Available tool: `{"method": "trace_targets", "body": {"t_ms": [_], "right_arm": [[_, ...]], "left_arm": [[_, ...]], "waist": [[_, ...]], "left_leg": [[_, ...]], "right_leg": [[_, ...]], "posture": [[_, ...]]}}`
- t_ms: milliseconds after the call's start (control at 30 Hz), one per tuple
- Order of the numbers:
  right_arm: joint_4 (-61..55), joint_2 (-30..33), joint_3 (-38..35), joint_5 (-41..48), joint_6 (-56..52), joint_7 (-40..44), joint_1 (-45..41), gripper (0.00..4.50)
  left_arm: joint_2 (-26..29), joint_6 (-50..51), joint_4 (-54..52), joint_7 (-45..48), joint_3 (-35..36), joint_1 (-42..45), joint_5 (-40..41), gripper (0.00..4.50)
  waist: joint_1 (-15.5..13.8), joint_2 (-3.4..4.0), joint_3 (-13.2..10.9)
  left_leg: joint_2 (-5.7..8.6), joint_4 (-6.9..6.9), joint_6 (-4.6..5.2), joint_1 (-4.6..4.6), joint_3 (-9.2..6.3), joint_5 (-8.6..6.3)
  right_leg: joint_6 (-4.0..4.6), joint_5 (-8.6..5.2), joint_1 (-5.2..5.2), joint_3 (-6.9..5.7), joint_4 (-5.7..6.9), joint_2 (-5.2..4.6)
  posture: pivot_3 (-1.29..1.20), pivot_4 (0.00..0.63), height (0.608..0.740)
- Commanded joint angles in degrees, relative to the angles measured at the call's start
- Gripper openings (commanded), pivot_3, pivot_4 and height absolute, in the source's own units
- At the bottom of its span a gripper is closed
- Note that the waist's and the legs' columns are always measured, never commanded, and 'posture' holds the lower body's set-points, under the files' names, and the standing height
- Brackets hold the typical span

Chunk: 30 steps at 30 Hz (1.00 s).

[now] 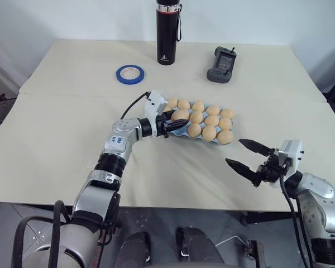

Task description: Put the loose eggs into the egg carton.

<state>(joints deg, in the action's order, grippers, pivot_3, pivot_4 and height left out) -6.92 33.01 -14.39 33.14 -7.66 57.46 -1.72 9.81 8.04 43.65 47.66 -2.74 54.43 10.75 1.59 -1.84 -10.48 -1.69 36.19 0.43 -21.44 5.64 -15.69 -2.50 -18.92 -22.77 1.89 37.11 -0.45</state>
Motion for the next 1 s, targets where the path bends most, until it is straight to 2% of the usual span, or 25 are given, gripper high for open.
{"method": "trace_targets", "body": {"t_ms": [33, 167, 200, 467, 600, 867, 1000], "right_arm": [[-2.4, 0.2, -2.4, 0.7, 1.2, -0.8, 0.9, 4.50], [-2.1, 0.3, -2.1, 0.8, 1.3, -1.2, 0.9, 4.50], [-2.0, 0.3, -2.1, 0.7, 1.3, -1.2, 0.8, 4.50], [-0.1, 0.5, -1.0, 0.4, 1.3, -0.3, -1.6, 4.50], [0.6, 0.6, -0.8, 0.5, 1.4, 0.7, -2.3, 4.50], [1.1, 1.4, -0.9, 0.6, 0.6, 2.1, -2.4, 4.50], [1.1, 1.9, -1.2, 0.8, 0.3, 2.6, -2.5, 4.50]], "left_arm": [[-0.4, -1.7, 0.1, 0.6, -0.2, 1.9, -0.7, 3.00], [-0.2, -1.2, -0.3, 1.1, -0.4, 1.9, -1.0, 4.31], [-0.2, -1.2, -0.7, 1.5, -0.2, 1.8, -0.8, 4.48], [2.7, 1.2, -8.7, -0.1, 1.8, -0.3, 0.2, 4.48], [5.2, 3.6, -16.7, -2.0, 5.7, -3.2, 3.1, 4.48], [14.0, 13.1, -32.8, -6.8, 11.6, -14.6, 5.7, 4.48], [16.2, 17.4, -40.9, -11.4, 18.5, -22.9, 9.0, 4.48]], "waist": [[0.0, 0.00, 0.0], [0.0, 0.00, 0.0], [0.0, 0.00, 0.0], [0.1, 0.03, 0.0], [0.1, 0.07, -0.1], [0.1, 0.10, -0.1], [0.2, 0.10, -0.1]], "left_leg": [[0.00, 0.00, 0.00, 0.00, 0.01, 0.00], [0.00, -0.02, 0.00, 0.00, 0.01, 0.00], [0.00, -0.02, 0.00, 0.00, 0.01, 0.00], [0.00, -0.01, 0.00, 0.01, 0.00, 0.00], [-0.02, -0.01, -0.03, 0.04, 0.00, 0.01], [-0.02, 0.02, -0.04, 0.14, 0.00, 0.04], [0.00, 0.05, 0.01, 0.15, -0.01, 0.07]], "right_leg": [[0.00, 0.00, 0.00, 0.01, 0.00, -0.01], [0.00, 0.00, 0.00, 0.01, 0.00, -0.01], [0.00, 0.00, 0.00, 0.00, 0.00, 0.00], [0.00, 0.00, 0.00, 0.00, 0.05, 0.00], [0.00, 0.00, -0.01, 0.00, 0.11, -0.01], [0.02, -0.01, 0.00, 0.02, 0.31, -0.03], [0.02, -0.01, 0.01, 0.01, 0.34, -0.09]], "posture": [[0.00, 0.150, 0.740], [0.00, 0.150, 0.740], [0.00, 0.150, 0.740], [0.00, 0.150, 0.740], [0.00, 0.150, 0.740], [0.00, 0.150, 0.740], [0.00, 0.150, 0.740]]}}
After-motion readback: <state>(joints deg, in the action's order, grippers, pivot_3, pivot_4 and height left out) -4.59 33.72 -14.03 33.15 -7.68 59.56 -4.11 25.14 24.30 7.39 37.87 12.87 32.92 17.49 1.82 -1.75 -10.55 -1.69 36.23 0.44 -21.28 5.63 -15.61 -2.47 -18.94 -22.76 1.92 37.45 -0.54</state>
